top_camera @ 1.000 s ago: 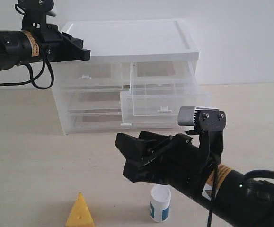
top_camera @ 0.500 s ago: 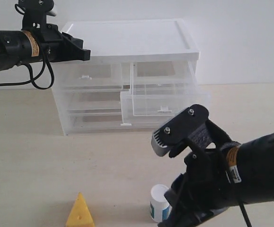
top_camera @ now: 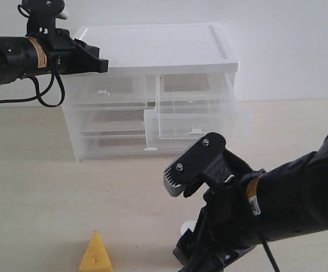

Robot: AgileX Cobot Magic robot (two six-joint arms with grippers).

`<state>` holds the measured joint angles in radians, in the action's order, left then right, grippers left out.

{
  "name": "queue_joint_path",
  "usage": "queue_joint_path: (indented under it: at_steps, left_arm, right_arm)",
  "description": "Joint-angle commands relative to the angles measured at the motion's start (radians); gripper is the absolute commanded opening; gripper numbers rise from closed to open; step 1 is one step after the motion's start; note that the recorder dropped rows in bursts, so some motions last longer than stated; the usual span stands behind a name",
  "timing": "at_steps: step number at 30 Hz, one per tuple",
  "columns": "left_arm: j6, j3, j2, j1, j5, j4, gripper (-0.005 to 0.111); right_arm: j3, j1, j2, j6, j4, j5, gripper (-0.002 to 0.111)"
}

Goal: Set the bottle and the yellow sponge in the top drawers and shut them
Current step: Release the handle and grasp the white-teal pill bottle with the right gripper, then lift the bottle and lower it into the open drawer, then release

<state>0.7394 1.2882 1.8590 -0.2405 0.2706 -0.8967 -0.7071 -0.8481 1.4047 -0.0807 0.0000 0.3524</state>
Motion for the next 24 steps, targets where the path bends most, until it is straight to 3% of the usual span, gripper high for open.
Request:
queue_joint_path:
  at_steps: [1, 15, 18, 20, 23, 24]
  left_arm:
    - [0.002, -0.009, 0.016, -0.005, -0.039, -0.016, 0.004]
    - [0.002, -0.009, 0.016, -0.005, -0.063, -0.016, 0.004]
    - [0.002, -0.009, 0.016, -0.005, -0.063, -0.016, 0.004]
    - [0.002, -0.009, 0.016, -0.005, -0.063, -0.016, 0.004]
    - [0.002, -0.009, 0.016, -0.005, -0.063, -0.016, 0.004]
    - [0.002, -0.009, 0.016, -0.005, -0.063, -0.016, 0.004]
  right_arm:
    - [-0.004, 0.002, 0.084, -0.008, 0.016, -0.056, 0.073]
    - [-0.004, 0.002, 0.259, -0.006, 0.012, -0.242, 0.07]
    - [-0.004, 0.002, 0.273, -0.006, 0.012, -0.27, 0.055]
    - [-0.004, 0.002, 0.278, -0.006, 0.012, -0.272, 0.038]
    - [-0.004, 0.002, 0.28, -0.024, 0.012, -0.259, 0.002]
    - [-0.004, 0.002, 0.28, -0.027, 0.012, -0.257, 0.0]
